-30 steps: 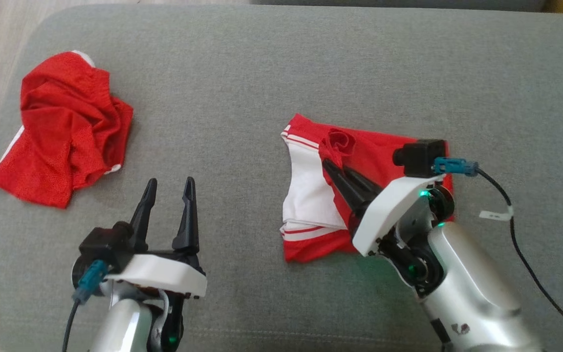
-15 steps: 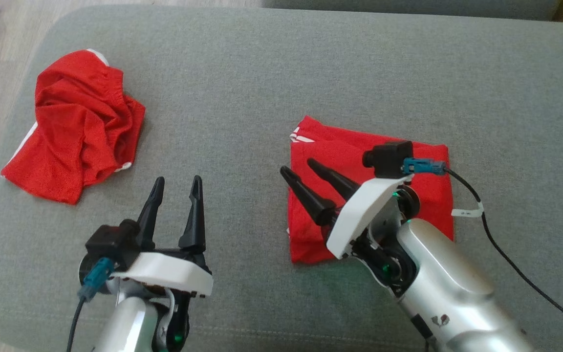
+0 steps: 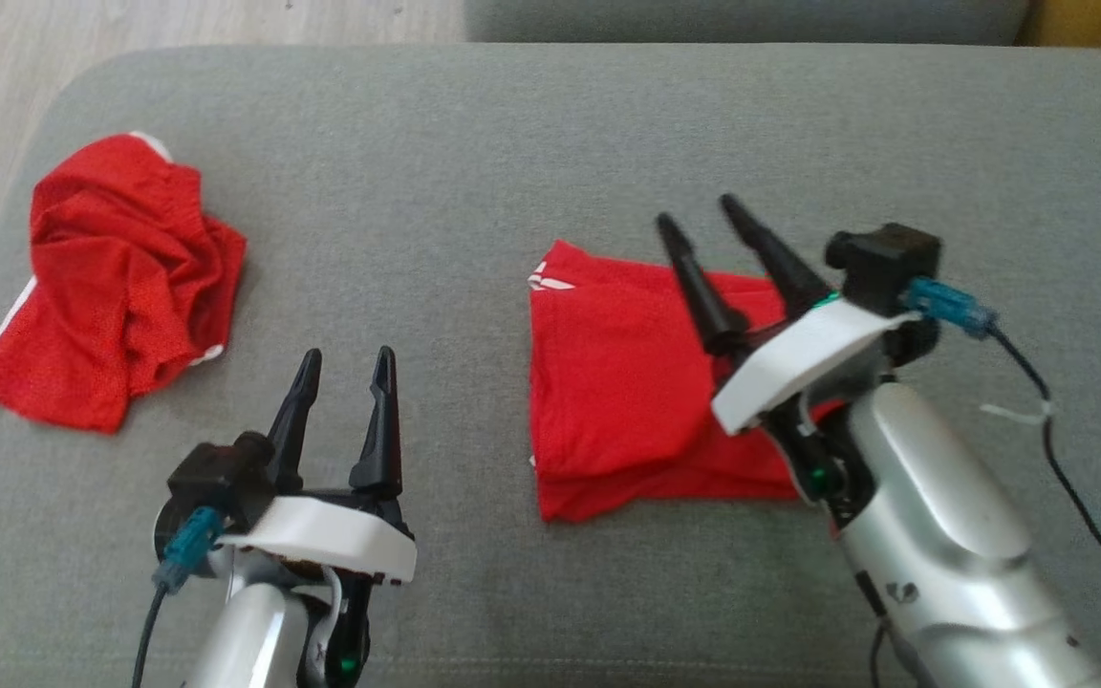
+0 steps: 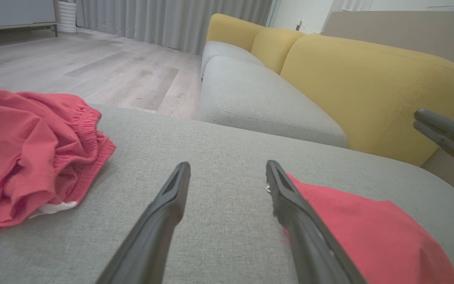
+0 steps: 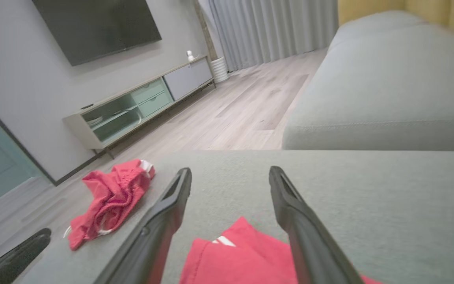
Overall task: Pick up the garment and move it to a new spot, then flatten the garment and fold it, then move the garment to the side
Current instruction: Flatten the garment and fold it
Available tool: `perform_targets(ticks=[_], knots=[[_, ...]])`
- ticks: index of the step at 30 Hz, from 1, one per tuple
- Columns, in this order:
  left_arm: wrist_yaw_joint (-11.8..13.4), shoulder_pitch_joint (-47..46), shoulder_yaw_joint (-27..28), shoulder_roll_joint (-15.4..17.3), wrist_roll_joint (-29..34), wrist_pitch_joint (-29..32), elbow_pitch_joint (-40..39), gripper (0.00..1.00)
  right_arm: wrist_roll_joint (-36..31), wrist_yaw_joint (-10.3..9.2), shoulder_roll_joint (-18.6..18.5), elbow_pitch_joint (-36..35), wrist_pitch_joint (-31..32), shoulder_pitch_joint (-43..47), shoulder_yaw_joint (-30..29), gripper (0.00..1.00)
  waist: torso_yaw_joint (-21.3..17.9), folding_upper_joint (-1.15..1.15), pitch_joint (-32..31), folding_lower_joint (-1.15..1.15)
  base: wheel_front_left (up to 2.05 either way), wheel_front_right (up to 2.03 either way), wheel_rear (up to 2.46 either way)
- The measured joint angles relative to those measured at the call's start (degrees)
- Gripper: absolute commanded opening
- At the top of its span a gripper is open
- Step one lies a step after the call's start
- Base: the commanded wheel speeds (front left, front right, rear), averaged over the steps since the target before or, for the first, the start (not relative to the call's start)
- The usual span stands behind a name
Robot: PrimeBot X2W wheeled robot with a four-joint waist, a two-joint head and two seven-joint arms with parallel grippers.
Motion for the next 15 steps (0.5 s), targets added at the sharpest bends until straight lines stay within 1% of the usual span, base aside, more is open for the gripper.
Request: perform_targets(ticks=[3,7,9,15], knots=[[0.00,0.00,0.00,0.00,0.26,0.00,-0.01,1.00,-4.27,0.00,-0.12,-1.78,-1.49,2.02,-4.10,1.00,-0.98,0.00,-0.51,0.00,0.00,0.00,0.00],[0.01,-0.01,0.04,0.00,0.98,0.00,0.00,1.00,-9.04,0.00,-0.15,-3.79,-2.69,7.19,-9.16,1.00,-2.13,0.00,-1.32,0.00,0.00,0.00,0.00],[0.01,-0.01,0.07,0.00,1.15,0.00,0.00,1.00,-9.94,0.00,-0.15,-4.23,-2.98,8.71,-10.22,1.00,-2.38,0.00,-1.58,0.00,0.00,0.00,0.00],[-0.03,0.70,0.34,0.00,1.18,0.00,0.23,1.00,-17.15,0.00,0.25,-6.70,-5.65,16.57,-16.16,1.00,-3.13,0.00,-3.35,-0.01,0.00,0.00,0.00]])
